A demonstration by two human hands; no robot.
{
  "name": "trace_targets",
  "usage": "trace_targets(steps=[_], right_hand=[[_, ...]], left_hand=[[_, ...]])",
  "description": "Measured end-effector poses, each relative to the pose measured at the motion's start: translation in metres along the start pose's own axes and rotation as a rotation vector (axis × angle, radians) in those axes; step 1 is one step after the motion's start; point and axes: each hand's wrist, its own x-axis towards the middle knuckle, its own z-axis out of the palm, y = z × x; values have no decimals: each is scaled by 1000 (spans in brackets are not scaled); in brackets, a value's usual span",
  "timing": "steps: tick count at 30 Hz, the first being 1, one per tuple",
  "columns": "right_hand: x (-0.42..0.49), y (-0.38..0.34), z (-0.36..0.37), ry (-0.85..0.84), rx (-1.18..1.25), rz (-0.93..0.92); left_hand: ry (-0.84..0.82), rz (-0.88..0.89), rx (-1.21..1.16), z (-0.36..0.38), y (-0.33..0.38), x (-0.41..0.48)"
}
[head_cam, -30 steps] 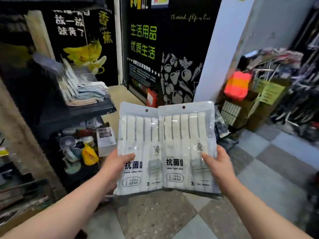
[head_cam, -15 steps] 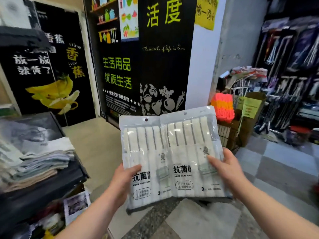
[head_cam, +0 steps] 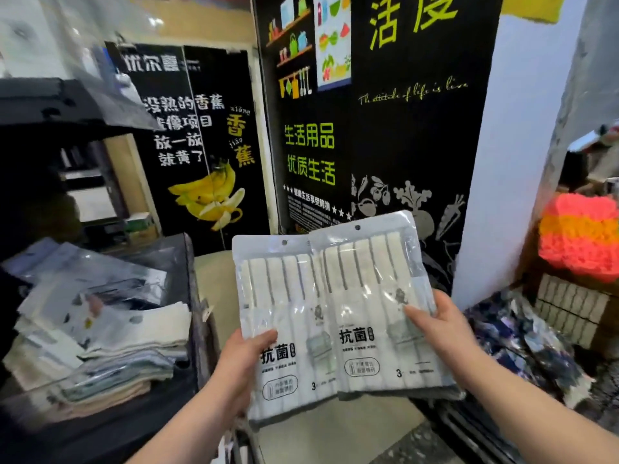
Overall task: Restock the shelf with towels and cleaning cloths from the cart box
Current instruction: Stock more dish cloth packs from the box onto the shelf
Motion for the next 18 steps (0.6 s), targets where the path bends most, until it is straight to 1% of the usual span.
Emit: trace_targets(steps=[4, 11, 14, 18], right_hand=[[80, 3, 8, -150, 18, -13], [210, -20, 12, -366, 43, -151], [254, -18, 33, -426, 62, -156], [289, -10, 89, -528, 127, -120]], left_hand=[[126, 26, -28, 25, 11, 39], [323, 96, -113, 77, 31, 105], [428, 123, -132, 85, 37, 125], [554, 138, -126, 67, 49, 144]])
